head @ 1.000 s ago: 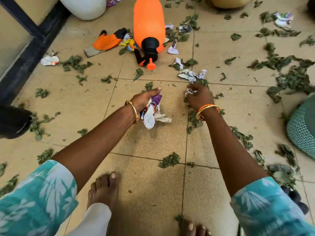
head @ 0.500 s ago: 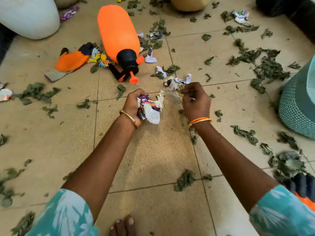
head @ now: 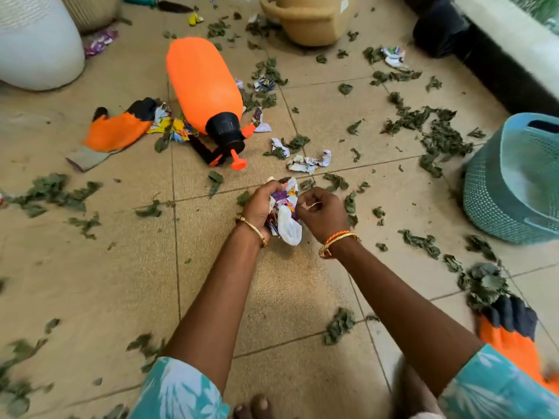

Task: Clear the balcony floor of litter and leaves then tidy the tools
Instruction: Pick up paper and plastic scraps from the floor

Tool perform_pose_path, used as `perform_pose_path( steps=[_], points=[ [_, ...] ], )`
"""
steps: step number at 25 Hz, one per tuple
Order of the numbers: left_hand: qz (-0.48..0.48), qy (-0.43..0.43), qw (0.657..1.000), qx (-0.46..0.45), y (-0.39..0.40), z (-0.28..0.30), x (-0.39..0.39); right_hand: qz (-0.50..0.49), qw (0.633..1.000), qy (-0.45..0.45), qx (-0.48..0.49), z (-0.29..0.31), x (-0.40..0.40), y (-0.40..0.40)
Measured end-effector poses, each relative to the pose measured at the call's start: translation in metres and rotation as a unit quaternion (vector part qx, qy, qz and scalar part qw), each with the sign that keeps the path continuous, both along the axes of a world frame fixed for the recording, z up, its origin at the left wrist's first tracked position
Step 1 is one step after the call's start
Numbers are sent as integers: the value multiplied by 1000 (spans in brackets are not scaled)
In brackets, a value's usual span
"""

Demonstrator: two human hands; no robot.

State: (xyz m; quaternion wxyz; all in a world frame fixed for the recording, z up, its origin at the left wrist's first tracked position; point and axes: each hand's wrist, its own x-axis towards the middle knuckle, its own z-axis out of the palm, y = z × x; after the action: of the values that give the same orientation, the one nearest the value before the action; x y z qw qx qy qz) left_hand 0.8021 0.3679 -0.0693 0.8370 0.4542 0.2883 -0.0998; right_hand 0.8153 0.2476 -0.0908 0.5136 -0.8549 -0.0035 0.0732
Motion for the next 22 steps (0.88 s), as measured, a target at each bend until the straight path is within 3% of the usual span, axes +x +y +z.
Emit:
perform_pose_path(
  steps=[3,5,9,13,15,19,22],
  points=[
    [7,-5,998,58,10,4,9,29,995,66,69,5,20,-2],
    [17,-2,998,68,18,1,16,85,991,81,56,2,41,0],
    [61,48,994,79,38,-8,23,66,991,-63,-97,-20,91,8],
    [60,60,991,100,45,-16,17,97,962,-97,-237,-46,124,2],
    [46,44,994,85,44,-19,12,112,948,-139,-263,-55,125,1],
    [46,40,995,78,41,-21,5,13,969,-221,-112,-46,117,-3],
    [30,37,995,90,37,-21,4,-62,989,-110,81,-22,95,2]
  ],
)
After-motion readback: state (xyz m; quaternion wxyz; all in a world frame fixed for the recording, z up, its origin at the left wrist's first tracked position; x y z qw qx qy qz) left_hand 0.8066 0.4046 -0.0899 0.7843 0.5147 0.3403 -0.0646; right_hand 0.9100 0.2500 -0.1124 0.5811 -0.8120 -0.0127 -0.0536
